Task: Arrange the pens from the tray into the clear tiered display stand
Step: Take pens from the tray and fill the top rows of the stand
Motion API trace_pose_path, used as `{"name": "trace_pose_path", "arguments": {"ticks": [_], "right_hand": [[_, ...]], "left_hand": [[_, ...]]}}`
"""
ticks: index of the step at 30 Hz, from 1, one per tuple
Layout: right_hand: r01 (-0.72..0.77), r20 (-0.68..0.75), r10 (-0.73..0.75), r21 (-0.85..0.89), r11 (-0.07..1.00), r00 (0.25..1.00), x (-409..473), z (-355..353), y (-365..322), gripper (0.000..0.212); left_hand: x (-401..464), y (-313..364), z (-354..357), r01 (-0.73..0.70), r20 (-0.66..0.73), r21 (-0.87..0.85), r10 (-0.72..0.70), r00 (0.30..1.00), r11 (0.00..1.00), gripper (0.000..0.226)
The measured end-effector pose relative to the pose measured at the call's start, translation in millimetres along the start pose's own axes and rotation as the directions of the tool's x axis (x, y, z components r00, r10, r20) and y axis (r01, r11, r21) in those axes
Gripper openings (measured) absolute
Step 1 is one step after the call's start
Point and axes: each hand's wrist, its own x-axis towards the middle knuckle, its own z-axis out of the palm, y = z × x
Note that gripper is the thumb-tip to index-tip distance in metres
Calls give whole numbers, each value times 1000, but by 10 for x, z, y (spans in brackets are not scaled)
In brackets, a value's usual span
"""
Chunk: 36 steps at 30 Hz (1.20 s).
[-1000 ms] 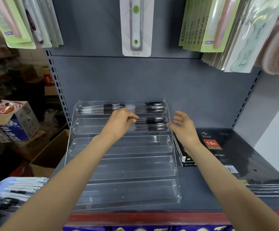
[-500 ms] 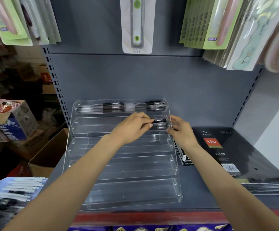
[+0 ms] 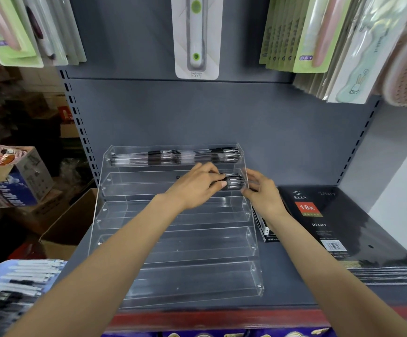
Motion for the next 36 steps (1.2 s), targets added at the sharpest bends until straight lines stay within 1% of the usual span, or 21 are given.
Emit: {"name": "trace_pose_path", "arguments": {"ticks": [6,8,10,11,13,16,19,21,23,25,28,30,33,36], "right_hand": [[8,20,-8,-11,1000,1000,-22,-23,-28,52],[40,-44,-46,-121,992,998,-44,-21,-36,53],[115,-119,-148,-251,961,982,-111,-5,-70,51],[166,-130,-210,-287,943,969,-156,14,-107,48],[255,-98,-297,-307,917,950,-230,79,-215,42],[327,-4,-341,-271,905,940,-329,282,-400,33],[387,77,-380,-267,883,922,-470,622,-575,27],[430,141,-406,-278,859,903,-600,924,-670,24],[469,208,-424,-282,837,881,-768,1281,-761,22],[505,274,-437,-269,820,857,-970,1676,-844,22],[516,387,-403,-253,818,829,-1329,2320,-942,21],[510,445,-376,-232,828,813,-1577,2773,-1002,21],[493,532,-312,-240,836,787,-1930,3450,-1034,23],[459,633,-203,-270,846,747,-2210,4031,-930,21]], "left_hand": [[-45,12,22,18,-62,-19,-19,998,1000,46],[-75,26,23,36,-97,-48,-40,994,998,44],[-122,16,5,71,-154,-76,-82,985,995,42],[-158,-3,-9,91,-197,-89,-107,975,992,40],[-267,-39,-55,116,-308,-118,-147,940,986,34],[-534,-101,-144,132,-459,-134,-179,870,982,26],[-926,-220,-247,171,-535,-120,-208,819,978,23],[-1266,-332,-307,210,-565,-140,-252,786,968,21],[-1674,-493,-357,262,-568,-176,-315,760,949,19],[-2127,-729,-391,311,-543,-207,-374,752,928,16],[-2856,-1168,-419,406,-486,-216,-459,744,888,15],[-3327,-1477,-419,464,-428,-241,-523,737,852,15],[-3949,-1920,-366,564,-289,-275,-626,724,779,16],[-4471,-2296,-226,635,-187,-271,-686,703,724,17]]}}
